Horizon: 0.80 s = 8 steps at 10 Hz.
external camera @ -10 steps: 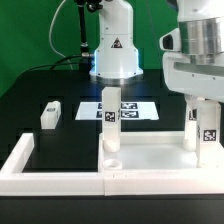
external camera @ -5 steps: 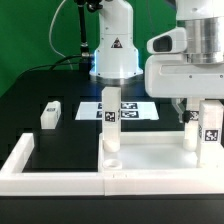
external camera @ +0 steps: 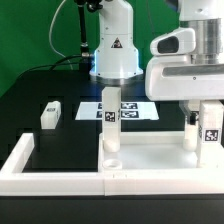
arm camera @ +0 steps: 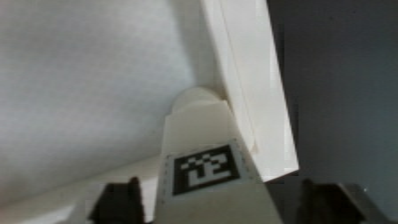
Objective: Assemble desk
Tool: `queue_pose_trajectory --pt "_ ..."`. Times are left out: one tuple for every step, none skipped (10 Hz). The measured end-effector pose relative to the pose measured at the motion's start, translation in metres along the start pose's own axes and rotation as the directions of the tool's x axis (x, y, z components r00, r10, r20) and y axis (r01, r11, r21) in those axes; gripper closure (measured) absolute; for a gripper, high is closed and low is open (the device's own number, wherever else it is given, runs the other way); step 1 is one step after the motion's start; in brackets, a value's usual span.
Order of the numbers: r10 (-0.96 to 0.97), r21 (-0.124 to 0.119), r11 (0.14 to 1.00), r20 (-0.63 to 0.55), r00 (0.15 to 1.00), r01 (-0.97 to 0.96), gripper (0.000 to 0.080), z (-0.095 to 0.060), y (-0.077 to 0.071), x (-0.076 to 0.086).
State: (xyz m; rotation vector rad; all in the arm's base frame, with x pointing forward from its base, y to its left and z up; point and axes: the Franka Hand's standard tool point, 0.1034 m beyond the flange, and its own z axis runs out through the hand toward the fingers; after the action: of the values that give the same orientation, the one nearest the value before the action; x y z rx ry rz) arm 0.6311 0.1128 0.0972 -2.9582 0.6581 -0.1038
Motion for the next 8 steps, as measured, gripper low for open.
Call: queue_pose_trajectory --pt "0.070 -0.001 0.998 0.001 0.998 -0.070 0.0511 0.000 0.001 0.000" --pt "0.143 -0.001 0.990 0.001 0.990 -0.143 0.0511 0.000 0.001 0.000" --pt "0.235 0.001 0.972 0.003 0.972 -0.235 0.0511 0.000 0.001 0.000" --pt "0.342 -0.002 0.940 0.004 0.940 -0.342 0.0511 0.000 0.004 0.002" --pt "0.514 0.009 0.858 0.015 0.858 -0.514 0.0511 -0.001 0.006 0.003" --pt "0.664 0.011 0.747 0.030 0.747 -0.665 0.0511 -0.001 0.003 0.004" --pt "0.770 -0.029 0.637 0.058 0.635 -0.770 0.0511 -0.002 -0.006 0.008" --pt "0.879 -0.036 0.474 0.075 0.471 -0.880 0.0511 0.001 -0.006 0.010"
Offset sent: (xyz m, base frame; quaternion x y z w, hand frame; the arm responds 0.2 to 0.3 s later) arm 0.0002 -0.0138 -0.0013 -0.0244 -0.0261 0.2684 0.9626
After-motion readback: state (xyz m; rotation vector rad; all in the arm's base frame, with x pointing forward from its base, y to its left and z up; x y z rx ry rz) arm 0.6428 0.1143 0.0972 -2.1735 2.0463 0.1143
